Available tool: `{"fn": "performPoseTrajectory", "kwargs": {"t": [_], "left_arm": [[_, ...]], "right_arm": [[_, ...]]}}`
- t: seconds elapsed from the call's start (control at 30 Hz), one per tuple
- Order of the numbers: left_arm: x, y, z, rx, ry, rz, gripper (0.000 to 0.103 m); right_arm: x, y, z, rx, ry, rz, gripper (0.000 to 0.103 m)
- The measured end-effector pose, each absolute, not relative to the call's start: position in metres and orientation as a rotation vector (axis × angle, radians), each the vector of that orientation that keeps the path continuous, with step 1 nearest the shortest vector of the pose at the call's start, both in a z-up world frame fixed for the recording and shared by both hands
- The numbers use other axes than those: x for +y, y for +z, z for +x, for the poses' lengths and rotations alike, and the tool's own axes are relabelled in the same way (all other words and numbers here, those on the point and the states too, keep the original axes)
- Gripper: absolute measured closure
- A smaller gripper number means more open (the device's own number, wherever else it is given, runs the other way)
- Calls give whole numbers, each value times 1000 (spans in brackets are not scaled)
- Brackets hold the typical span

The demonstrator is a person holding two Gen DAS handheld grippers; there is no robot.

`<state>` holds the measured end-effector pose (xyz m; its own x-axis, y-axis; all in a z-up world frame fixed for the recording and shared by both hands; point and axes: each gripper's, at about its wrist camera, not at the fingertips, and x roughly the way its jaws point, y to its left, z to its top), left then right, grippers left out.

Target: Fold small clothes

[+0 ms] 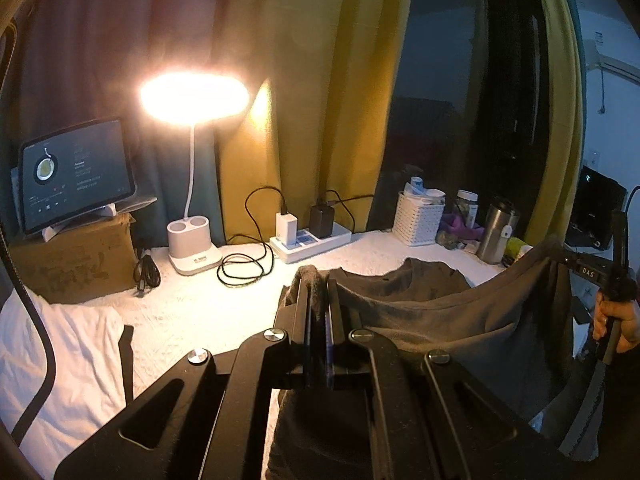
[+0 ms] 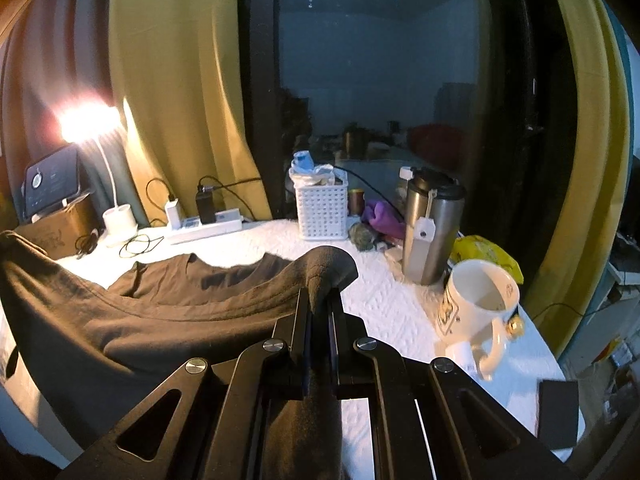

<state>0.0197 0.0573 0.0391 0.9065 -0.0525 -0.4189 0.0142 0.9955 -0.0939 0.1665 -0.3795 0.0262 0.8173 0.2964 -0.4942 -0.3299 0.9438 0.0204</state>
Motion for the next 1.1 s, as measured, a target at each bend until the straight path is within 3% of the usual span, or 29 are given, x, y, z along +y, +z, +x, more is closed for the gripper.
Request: {"fn": "performPoseTrajectory", "kwargs": {"t": [0.37,0.83,1.1], "left_arm": [[73,25,84,478,24,-89,100],[93,-13,169,554,55,-91,100],[115,-68,205,700,100,-134,99]], "right_arm": [[-360,21,245,537,345,-90,97],[-318,-30,344,644,331,-140,97],[-303,-70,375,724,291,-201,97]]}}
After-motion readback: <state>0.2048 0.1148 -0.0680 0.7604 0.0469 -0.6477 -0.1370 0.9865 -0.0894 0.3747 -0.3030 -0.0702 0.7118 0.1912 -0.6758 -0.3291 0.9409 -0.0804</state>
